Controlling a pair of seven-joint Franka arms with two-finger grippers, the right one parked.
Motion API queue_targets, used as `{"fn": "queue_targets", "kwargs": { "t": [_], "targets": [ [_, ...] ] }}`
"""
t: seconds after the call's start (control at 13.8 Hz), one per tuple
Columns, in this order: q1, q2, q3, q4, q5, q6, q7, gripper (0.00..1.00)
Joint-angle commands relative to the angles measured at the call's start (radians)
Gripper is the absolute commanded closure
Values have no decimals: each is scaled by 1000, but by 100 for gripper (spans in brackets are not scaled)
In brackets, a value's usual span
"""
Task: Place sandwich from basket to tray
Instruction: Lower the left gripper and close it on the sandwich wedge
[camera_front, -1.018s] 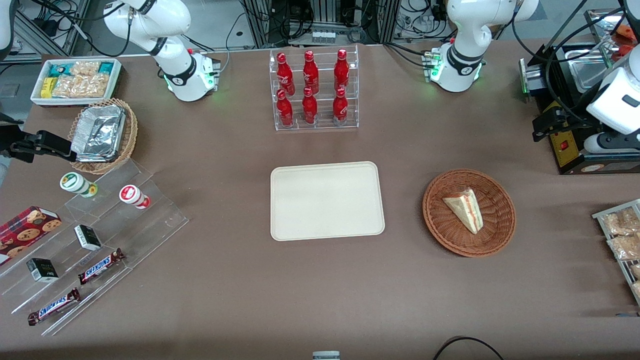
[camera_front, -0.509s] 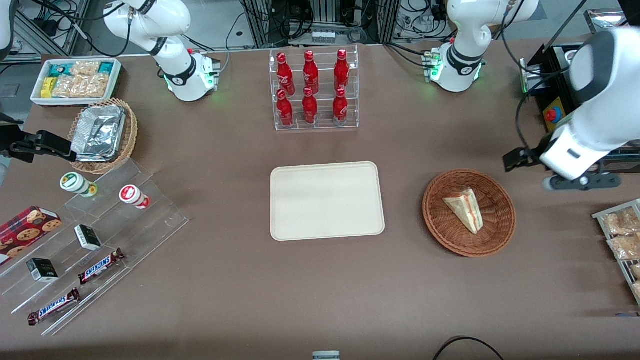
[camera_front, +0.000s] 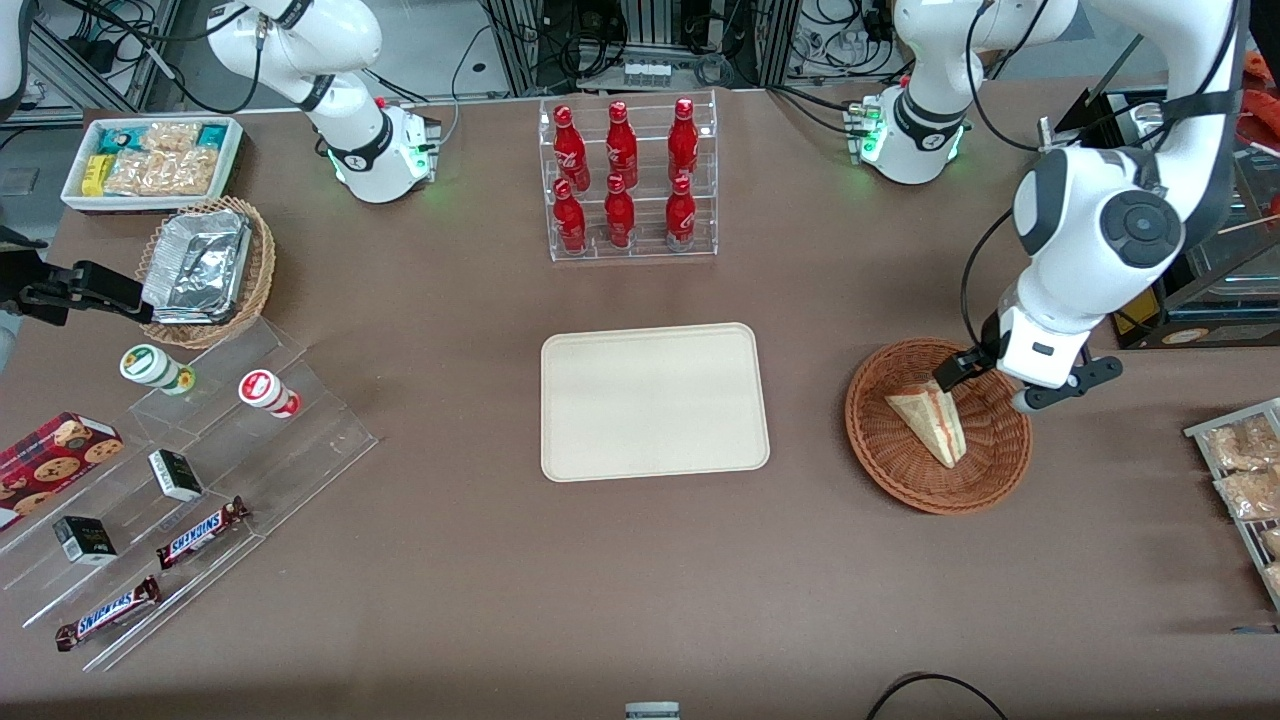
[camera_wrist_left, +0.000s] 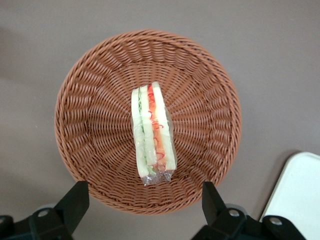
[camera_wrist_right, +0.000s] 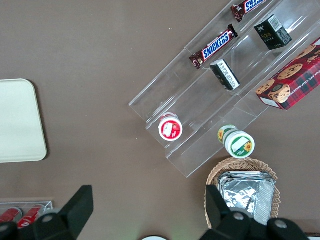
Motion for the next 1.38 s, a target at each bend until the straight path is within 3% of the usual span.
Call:
{"fn": "queue_targets", "kwargs": {
  "t": [0.0, 0.51, 0.87, 0.95, 1.09, 1.31],
  "targets": [
    [-6, -12, 3, -56, -6, 84, -63, 0],
    [-6, 140, 2, -122, -5, 341, -94, 0],
    [-6, 203, 3, -133, -5, 415, -96, 2],
    [-6, 206, 3, -133, -5, 415, -96, 21],
    [-6, 209, 3, -131, -5, 415, -93, 96],
    [-6, 195, 3, -122, -2, 398, -83, 100]
  ]
}}
